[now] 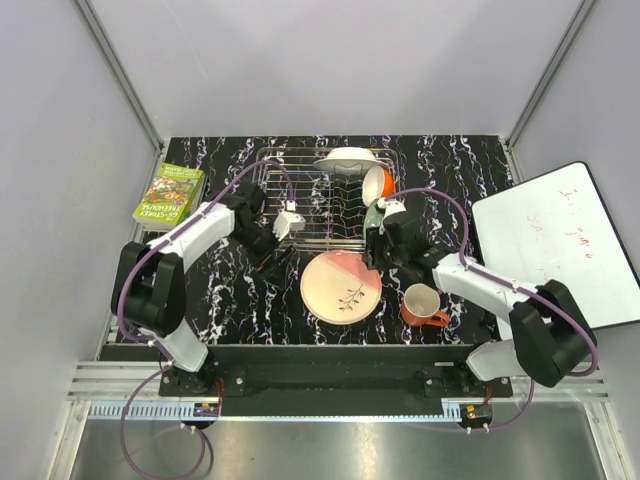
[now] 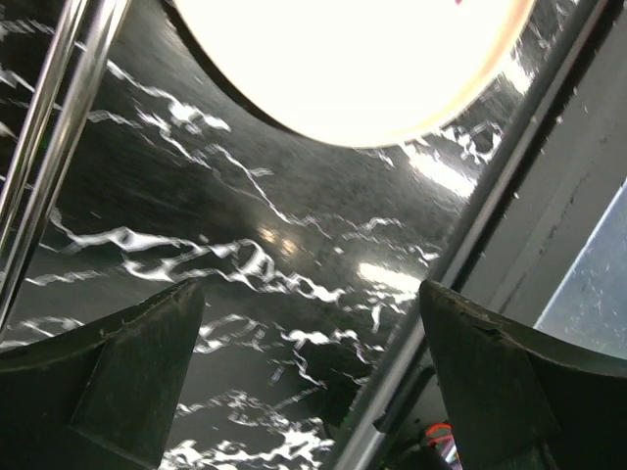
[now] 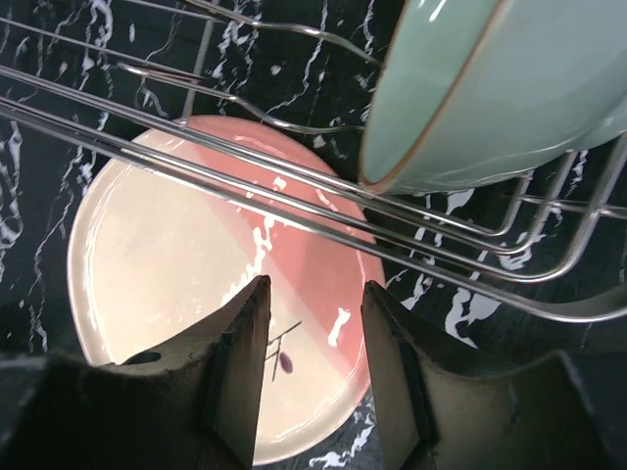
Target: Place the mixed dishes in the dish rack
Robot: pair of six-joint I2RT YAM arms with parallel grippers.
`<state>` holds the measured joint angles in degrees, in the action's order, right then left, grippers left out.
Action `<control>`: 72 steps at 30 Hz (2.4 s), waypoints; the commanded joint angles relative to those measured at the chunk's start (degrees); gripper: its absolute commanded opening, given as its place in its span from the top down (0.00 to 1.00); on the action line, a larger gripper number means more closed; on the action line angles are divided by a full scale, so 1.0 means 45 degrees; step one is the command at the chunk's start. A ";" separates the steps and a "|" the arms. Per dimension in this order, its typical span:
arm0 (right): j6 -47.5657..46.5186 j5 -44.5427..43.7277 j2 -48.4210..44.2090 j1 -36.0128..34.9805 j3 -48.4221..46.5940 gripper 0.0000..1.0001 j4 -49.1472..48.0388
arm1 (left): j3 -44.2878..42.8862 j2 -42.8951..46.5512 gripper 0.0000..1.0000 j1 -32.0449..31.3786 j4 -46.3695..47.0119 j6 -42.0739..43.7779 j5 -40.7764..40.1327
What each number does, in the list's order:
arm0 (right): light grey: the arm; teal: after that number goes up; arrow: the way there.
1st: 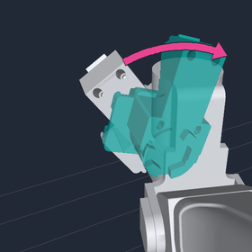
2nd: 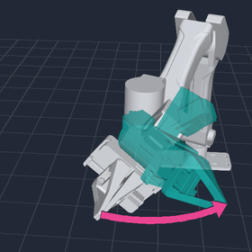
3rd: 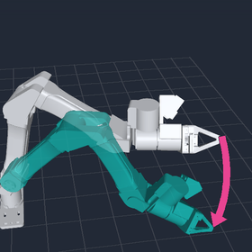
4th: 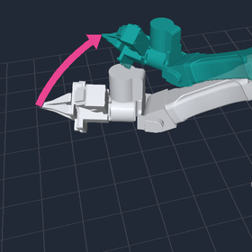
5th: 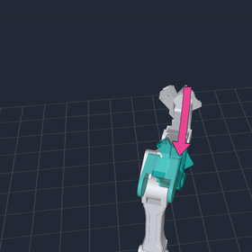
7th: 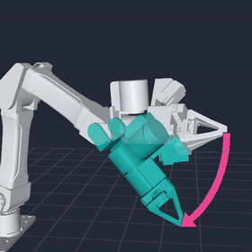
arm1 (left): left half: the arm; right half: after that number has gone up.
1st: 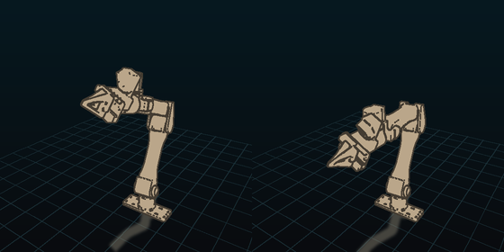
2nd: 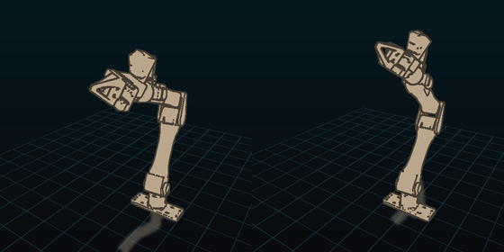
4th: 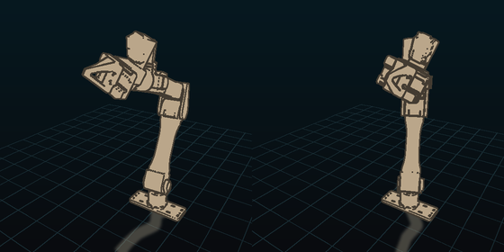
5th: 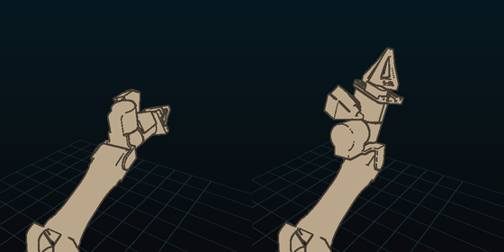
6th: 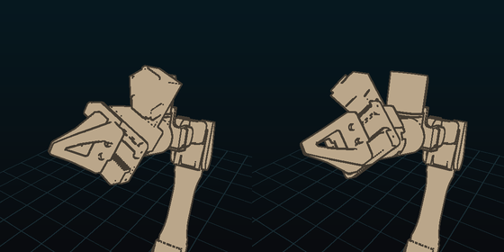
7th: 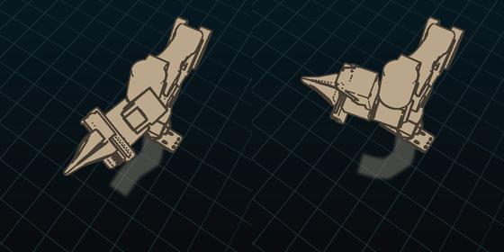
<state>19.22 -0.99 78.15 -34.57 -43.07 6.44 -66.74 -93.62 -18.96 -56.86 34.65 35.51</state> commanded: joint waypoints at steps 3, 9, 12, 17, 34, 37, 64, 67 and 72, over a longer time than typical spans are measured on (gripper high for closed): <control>-0.0365 -0.1614 0.0698 -0.0111 -0.1190 0.50 -0.0336 | -0.1533 -0.1303 0.01 0.0229 0.1327 -0.0064 -0.0760; -0.0269 -0.2376 0.1246 0.0063 -0.1582 0.47 -0.0454 | -0.1363 -0.1519 0.01 0.0268 0.1328 -0.0162 -0.0371; 0.0239 -0.2026 0.1383 0.0610 -0.1445 0.46 -0.0434 | -0.0602 -0.1285 0.01 0.0268 0.1346 0.0091 -0.0488; 0.0610 -0.1986 0.1344 0.0980 -0.1288 0.45 -0.0454 | 0.0474 -0.0582 0.01 0.0249 0.1210 0.0540 -0.0410; 0.0884 -0.1205 0.2750 0.1802 -0.3007 0.46 -0.0552 | 0.1101 0.0591 0.01 -0.0102 0.0332 0.0912 0.0177; 0.0865 -0.0641 0.2402 0.1783 -0.2735 0.46 -0.0552 | 0.0965 0.0357 0.01 -0.0298 0.0233 0.0873 0.0234; 0.1490 0.2076 0.2320 0.1002 0.0235 0.35 -0.0650 | -0.0423 -0.2944 0.01 -0.1607 0.1422 -0.0142 0.0411; 0.1509 0.2291 0.2633 0.0963 0.0176 0.41 -0.0630 | -0.0442 -0.3158 0.01 -0.1607 0.1795 -0.0532 0.0313; 0.1568 0.2701 0.2789 0.0826 0.0020 0.46 -0.0649 | -0.0267 -0.3569 0.01 -0.1626 0.2420 -0.0963 0.0254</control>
<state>25.80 8.45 89.21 -29.58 -41.80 3.62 -67.96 -106.26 -26.11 -52.82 31.00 37.32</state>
